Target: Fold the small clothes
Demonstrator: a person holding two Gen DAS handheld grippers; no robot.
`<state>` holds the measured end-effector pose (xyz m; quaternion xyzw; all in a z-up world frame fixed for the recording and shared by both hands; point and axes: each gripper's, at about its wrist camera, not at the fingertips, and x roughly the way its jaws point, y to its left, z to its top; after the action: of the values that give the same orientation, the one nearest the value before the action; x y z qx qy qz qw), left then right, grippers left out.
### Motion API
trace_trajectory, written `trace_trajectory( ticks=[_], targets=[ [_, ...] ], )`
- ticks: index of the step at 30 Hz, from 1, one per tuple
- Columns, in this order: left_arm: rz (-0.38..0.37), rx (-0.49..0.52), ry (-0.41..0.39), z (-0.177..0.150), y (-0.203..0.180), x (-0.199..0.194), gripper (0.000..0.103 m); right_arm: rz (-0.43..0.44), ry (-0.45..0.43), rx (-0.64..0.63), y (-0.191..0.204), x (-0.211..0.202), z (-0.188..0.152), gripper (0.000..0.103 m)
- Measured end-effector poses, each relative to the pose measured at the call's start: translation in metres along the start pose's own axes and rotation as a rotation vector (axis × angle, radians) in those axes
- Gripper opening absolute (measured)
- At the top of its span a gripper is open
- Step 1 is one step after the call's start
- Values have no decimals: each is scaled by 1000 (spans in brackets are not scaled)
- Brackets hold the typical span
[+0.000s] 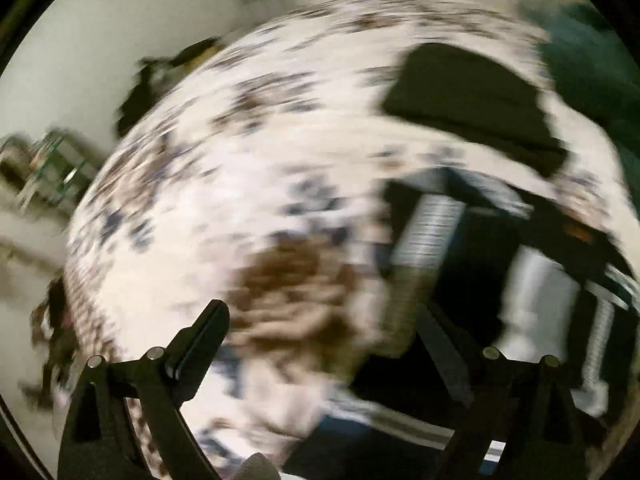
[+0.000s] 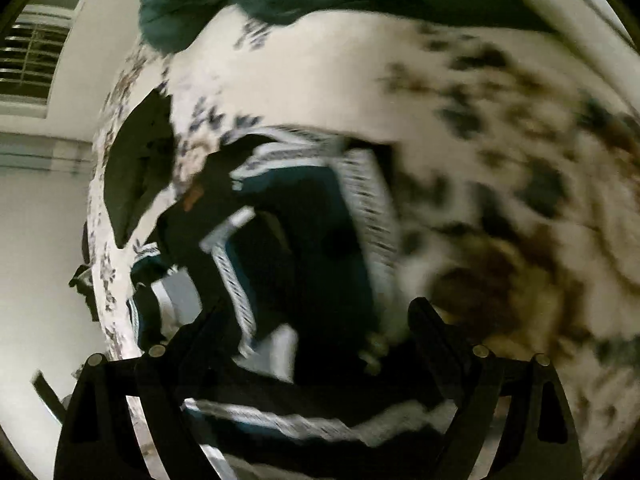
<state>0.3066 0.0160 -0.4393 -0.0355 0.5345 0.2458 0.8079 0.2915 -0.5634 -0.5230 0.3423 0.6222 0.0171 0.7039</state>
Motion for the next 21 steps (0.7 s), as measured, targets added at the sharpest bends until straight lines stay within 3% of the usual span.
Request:
trace_trajectory(
  ticks=[2,3,4,5,6,8,13,16,21],
  targets=[
    [37,-52,12,-1,22,9,95,13,16,-26,31,44,17,79],
    [41,-73,17,-1,28,13,95,-5,44,-50,39,57,15,66],
    [42,-89,24,-2,31,17,95,-32,74,-67,62,97,29,49],
    [45,-97,27,-1,31,19,95,-69,100,-83,73,118,33,36],
    [45,-100,27,0,29,22,95,-102,105,-102,80,132,34,15],
    [27,-108,35,2,23,28,96,-139,60,-143,88,132,31,10],
    [-34,-133,67,16,5,51,95,-234,-82,-203,80,79,13,8],
    [-107,-129,84,27,-17,61,95,-281,-86,-168,54,59,14,8],
    [-168,-51,85,46,-66,75,95,-324,-54,-126,36,68,30,8]
  ],
)
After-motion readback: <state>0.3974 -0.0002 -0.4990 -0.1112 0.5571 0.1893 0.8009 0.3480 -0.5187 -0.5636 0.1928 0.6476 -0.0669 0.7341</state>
